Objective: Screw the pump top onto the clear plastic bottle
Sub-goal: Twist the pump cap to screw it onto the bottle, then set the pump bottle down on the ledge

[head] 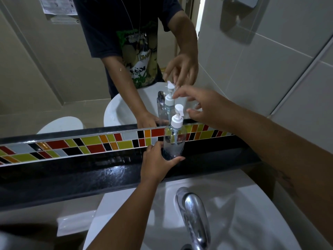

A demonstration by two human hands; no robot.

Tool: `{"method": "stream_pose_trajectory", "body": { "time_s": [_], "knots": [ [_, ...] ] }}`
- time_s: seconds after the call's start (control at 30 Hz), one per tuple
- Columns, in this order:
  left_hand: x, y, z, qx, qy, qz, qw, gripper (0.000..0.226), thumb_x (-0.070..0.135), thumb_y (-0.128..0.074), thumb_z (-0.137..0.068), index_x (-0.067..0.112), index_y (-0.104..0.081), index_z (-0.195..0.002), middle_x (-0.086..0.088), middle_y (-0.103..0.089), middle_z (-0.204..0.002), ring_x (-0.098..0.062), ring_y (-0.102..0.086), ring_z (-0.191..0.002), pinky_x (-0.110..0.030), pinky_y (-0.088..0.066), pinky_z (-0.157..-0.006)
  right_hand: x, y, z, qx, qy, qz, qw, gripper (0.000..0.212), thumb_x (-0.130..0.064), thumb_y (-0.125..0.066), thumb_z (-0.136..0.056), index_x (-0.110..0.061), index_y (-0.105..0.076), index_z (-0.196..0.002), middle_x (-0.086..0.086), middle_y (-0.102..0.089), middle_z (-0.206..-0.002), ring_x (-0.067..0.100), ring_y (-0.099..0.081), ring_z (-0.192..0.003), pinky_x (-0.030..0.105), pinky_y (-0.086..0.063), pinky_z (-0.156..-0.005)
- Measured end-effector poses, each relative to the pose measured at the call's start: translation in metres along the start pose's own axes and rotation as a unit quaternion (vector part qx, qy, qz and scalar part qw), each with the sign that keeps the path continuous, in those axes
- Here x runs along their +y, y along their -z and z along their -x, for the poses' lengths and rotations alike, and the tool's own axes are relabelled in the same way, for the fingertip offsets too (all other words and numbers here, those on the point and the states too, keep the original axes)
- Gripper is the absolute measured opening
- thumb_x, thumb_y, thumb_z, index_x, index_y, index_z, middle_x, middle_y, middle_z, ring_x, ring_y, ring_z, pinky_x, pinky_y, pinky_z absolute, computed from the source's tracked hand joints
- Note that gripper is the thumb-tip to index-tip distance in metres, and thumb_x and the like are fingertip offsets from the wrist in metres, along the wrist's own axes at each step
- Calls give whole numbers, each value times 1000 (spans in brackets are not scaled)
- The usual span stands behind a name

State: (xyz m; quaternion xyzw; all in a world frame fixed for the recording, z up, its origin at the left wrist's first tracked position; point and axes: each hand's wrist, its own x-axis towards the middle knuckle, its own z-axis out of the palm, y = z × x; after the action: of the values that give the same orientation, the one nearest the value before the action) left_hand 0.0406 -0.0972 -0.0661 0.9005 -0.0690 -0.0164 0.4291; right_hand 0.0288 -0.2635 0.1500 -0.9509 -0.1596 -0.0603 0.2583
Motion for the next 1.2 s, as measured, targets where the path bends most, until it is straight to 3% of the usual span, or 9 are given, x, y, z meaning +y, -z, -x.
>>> {"method": "stream_pose_trajectory", "body": {
  "time_s": [0.07,0.2,0.33,0.5,0.7,0.87,1.0,1.2],
  "knots": [
    [1,0,-1,-5,4,-4,1000,81,72,-86,-62,27,-59,-124,1,-59,-126,-23,-53,-122,-41,-54,-98,3,0,5,40,-23,-44,998,42,-13,-60,-85,-37,-48,-117,-5,-55,-124,14,-53,-106,28,-47,-80],
    [4,1,0,-16,13,-8,1000,98,70,-89,-58,26,-54,-138,-3,-56,-140,-26,-49,-133,-46,-51,-107,18,-17,18,102,-87,-97,986,39,-10,-57,-87,-31,-47,-118,-4,-56,-112,13,-55,-97,24,-44,-73],
    [-2,3,4,-10,12,39,999,104,64,-94,-57,26,-52,-144,-2,-53,-142,-21,-49,-135,-43,-48,-112,43,-51,35,87,-179,-173,965,35,-8,-53,-90,-29,-49,-118,-5,-56,-113,9,-56,-97,23,-46,-71],
    [-8,8,8,-12,3,68,998,88,46,-96,-67,27,-53,-141,6,-50,-130,-13,-52,-128,-27,-42,-110,66,-97,46,25,-243,-216,945,47,-8,-63,-86,-25,-48,-127,-2,-57,-123,15,-54,-106,29,-45,-85],
    [-8,9,8,-2,-20,43,999,63,36,-92,-77,25,-61,-131,29,-47,-107,-6,-48,-120,-8,-37,-92,81,-136,47,-60,-242,-229,941,63,-17,-79,-73,-25,-48,-128,-5,-56,-123,17,-48,-115,31,-39,-93],
    [-8,7,8,5,-15,30,999,58,36,-88,-79,26,-62,-129,9,-61,-118,-11,-50,-122,-27,-48,-99,93,-158,47,-29,-226,-258,939,62,-20,-80,-69,-27,-51,-123,-7,-55,-118,15,-48,-110,28,-37,-85],
    [-4,6,9,11,-14,12,1000,53,37,-88,-80,30,-61,-125,24,-55,-108,-11,-50,-120,-29,-49,-98,101,-171,47,25,-200,-253,946,55,-19,-79,-71,-23,-56,-120,1,-59,-119,12,-49,-98,15,-37,-73],
    [0,4,9,24,-10,-10,1000,54,36,-87,-81,27,-61,-127,31,-50,-105,-11,-51,-117,-30,-50,-96,102,-184,46,61,-187,-211,957,52,-23,-77,-76,-24,-56,-123,1,-57,-120,10,-47,-95,23,-37,-81]
  ]
}}
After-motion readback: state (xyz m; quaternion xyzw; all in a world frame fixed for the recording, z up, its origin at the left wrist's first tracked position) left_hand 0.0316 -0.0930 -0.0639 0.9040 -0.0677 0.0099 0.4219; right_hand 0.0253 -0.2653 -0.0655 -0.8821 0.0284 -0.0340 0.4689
